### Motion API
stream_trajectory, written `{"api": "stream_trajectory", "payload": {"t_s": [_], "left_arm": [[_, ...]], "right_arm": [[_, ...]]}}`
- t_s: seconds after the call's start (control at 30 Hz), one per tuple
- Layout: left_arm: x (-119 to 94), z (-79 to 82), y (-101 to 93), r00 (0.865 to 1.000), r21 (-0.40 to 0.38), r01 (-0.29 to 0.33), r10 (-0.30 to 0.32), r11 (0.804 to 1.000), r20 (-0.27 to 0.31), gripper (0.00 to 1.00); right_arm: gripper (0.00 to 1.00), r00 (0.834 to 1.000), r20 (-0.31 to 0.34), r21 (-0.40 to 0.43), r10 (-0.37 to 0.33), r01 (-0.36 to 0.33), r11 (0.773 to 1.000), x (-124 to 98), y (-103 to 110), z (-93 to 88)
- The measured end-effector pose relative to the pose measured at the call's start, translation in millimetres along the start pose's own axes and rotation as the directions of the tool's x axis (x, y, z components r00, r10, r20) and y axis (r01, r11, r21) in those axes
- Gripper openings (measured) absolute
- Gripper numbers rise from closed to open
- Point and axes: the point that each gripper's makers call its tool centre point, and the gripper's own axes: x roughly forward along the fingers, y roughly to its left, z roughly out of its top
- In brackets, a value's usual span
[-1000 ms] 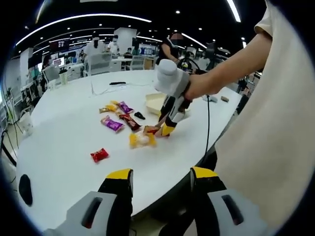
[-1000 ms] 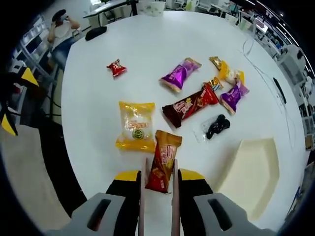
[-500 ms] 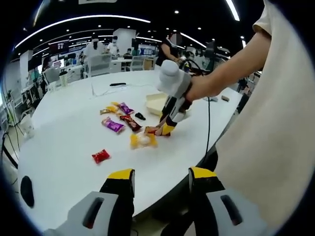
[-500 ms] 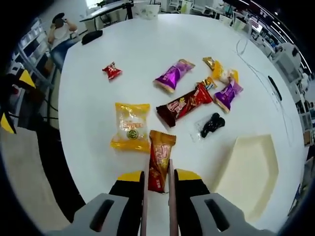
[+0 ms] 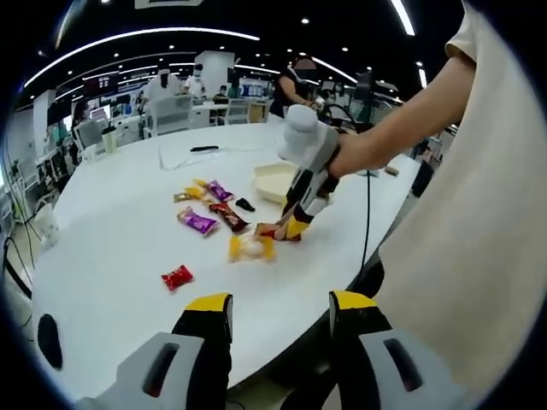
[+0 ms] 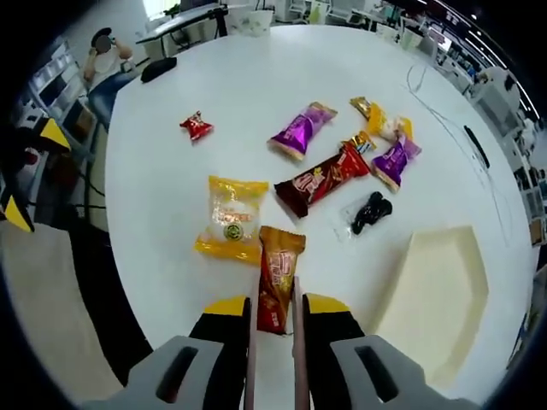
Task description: Place the target food into the container with the food tongs after gripping and lifting it, then release it inside without dropping or visibly crushing the food.
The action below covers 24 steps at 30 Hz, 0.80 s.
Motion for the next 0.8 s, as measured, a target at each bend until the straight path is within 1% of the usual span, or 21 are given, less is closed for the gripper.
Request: {"api": "stream_trajectory", "payload": {"t_s": [0.1,0.23,0.33,0.47,0.63,0.8], "left_arm": [[4.0,5.9,-2.9,1.0,0.021,0.02,-0.02,1.0,0.001,0.45],[7.2,9.0,-5.2,0.999,0.042,0.038,-0.038,0.998,0.0,0.45],[8.4,9.8,-6.5,0.999,0.049,0.047,-0.047,0.998,-0.001,0.45],[9.5,11.7,-12.5,0.998,0.069,0.068,-0.068,0.995,-0.004,0.44],[11.0,7.7,-21.2,0.995,0.095,0.099,-0.096,0.991,-0.031,0.44],[13.5,11.5,-27.2,0.992,0.121,0.12,-0.116,0.985,-0.04,0.44]], "right_arm": [[0.23,1.0,0.014,0.017,-0.002,0.002,1.0,-3.3,0.1,0.2],[0.23,0.999,0.031,0.042,-0.011,0.01,0.999,-10.6,-2.4,-2.7],[0.23,0.999,0.051,0.066,-0.019,0.016,0.998,-16.7,-3.0,-4.3],[0.23,0.997,0.079,0.071,-0.027,0.021,0.997,-23.5,0.4,-6.7],[0.23,0.992,0.121,0.105,-0.039,0.027,0.994,-32.5,1.3,-6.9],[0.22,0.988,0.144,0.126,-0.051,0.033,0.992,-37.6,-0.5,-8.0]]}}
